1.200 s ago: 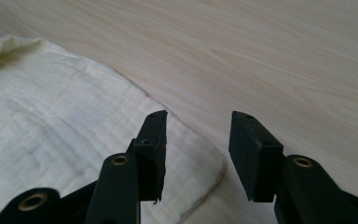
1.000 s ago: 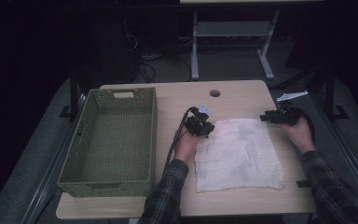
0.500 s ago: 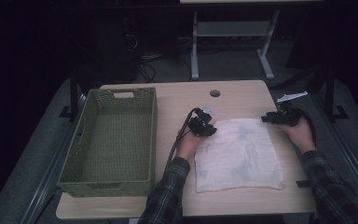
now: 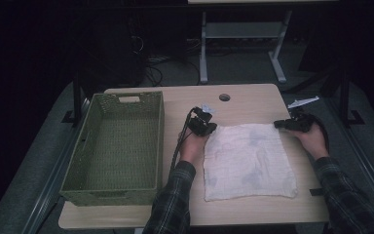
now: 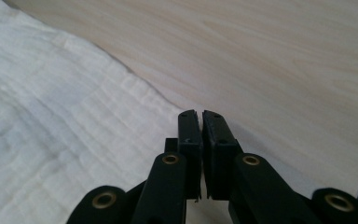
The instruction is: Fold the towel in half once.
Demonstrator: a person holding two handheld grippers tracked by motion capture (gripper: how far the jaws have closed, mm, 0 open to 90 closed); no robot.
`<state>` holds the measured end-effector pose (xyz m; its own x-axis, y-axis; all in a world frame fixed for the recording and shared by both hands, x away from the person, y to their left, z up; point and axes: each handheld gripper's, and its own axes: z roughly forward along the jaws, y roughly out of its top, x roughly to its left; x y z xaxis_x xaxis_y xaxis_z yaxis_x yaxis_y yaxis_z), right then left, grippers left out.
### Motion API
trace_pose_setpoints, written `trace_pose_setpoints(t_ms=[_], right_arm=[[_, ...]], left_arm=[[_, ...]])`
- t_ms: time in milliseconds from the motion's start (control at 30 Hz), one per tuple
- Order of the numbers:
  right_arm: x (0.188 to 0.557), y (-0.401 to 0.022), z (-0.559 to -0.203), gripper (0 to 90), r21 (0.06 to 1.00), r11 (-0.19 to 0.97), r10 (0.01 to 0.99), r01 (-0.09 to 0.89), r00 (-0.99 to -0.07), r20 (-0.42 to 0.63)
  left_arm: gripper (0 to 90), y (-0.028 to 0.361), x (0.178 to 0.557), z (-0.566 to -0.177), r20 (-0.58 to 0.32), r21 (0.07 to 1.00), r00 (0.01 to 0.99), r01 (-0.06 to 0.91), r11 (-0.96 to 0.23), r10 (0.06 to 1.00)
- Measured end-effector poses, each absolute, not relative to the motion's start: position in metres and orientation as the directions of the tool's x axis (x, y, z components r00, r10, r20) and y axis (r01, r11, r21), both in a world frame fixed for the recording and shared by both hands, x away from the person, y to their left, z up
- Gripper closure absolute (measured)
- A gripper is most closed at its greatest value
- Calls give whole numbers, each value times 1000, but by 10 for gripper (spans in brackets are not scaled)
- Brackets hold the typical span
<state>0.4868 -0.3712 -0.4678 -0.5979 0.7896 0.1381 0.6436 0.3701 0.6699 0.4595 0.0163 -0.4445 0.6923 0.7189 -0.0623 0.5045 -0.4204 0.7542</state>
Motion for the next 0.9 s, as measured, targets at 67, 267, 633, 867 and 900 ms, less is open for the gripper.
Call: trace_pose_setpoints(t_ms=[67,267,633,867,900], right_arm=[[488,-370,-462,868,680,359,791,639,-595,141],[493,-368,-438,868,719,347,792,602,-598,119],[484,-386,-406,869,789,290,789,542,-602,124],[453,-389,-415,870,791,317,773,523,-626,104],[449,-389,-415,870,790,320,770,523,-629,104]], left_arm=[[886,21,462,-442,-69,758,674,515,-401,736],[887,28,470,-417,-34,777,643,498,-385,765],[887,41,463,-390,-32,813,608,477,-333,793],[890,44,440,-398,-34,791,608,502,-351,793],[890,45,437,-399,-36,789,609,504,-351,792]])
